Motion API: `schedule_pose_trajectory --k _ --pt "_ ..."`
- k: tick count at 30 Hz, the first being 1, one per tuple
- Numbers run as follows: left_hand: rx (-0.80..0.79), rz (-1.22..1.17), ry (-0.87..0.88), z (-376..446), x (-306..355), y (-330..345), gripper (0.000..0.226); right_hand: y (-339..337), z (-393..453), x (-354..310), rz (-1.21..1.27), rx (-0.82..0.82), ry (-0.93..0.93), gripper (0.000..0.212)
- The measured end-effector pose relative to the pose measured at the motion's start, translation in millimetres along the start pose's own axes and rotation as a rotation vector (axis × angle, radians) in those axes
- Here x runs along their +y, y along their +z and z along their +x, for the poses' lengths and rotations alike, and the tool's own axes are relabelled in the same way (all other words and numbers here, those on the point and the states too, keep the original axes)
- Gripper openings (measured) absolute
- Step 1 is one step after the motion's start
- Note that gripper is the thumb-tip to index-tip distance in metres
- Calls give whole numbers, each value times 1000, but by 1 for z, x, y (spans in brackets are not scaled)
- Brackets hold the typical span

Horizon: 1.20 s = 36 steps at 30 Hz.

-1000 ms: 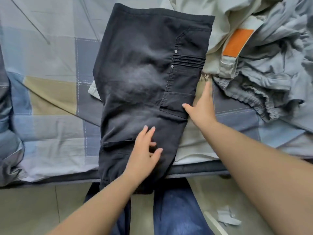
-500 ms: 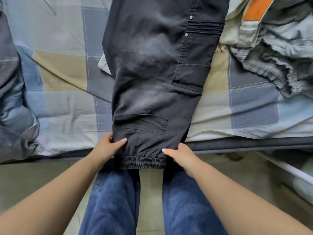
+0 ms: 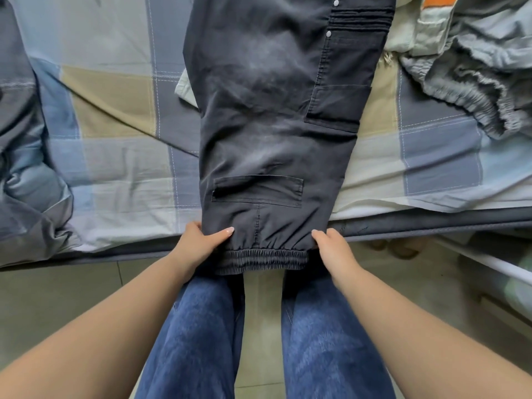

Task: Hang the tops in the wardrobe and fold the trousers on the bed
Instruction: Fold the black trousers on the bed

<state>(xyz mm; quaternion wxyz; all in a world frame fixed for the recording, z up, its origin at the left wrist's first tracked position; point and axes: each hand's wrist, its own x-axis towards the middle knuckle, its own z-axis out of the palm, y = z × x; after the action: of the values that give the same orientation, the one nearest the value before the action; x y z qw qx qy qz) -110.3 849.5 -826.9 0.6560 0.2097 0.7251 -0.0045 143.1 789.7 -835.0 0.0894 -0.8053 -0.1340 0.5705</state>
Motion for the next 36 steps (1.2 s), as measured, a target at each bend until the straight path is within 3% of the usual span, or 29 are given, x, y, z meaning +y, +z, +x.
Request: schedule_pose_trajectory --k 4,6,9,12,16,20,23,27,34,36 --pt "-105 -63 -69 -5 -12 -6 15 1 2 14 274 174 128 17" --pt "-121 -57 -85 -5 -20 -6 19 2 2 19 335 132 164 18" --pt "-147 -99 -85 -7 -25 -6 21 14 -2 20 361 -81 150 16" --pt "-161 -140 -53 -5 -24 0 47 19 -3 19 302 -106 76 15" --pt "-149 -229 -48 -2 -19 4 40 16 -8 15 319 -103 78 21" --pt "-67 -151 -53 -10 -21 3 35 10 -20 22 354 -115 200 14" --pt "-92 -98 -168 -29 -29 -6 39 7 -42 29 324 -191 315 20" --pt "-150 -206 -321 -64 -37 -23 29 3 -80 37 363 -241 411 18" --pt "-48 -75 -35 -99 20 -34 52 -24 -105 0 547 -155 313 5" --pt "-73 -8 61 -104 50 -34 34 -34 -105 -20 589 -75 200 25"
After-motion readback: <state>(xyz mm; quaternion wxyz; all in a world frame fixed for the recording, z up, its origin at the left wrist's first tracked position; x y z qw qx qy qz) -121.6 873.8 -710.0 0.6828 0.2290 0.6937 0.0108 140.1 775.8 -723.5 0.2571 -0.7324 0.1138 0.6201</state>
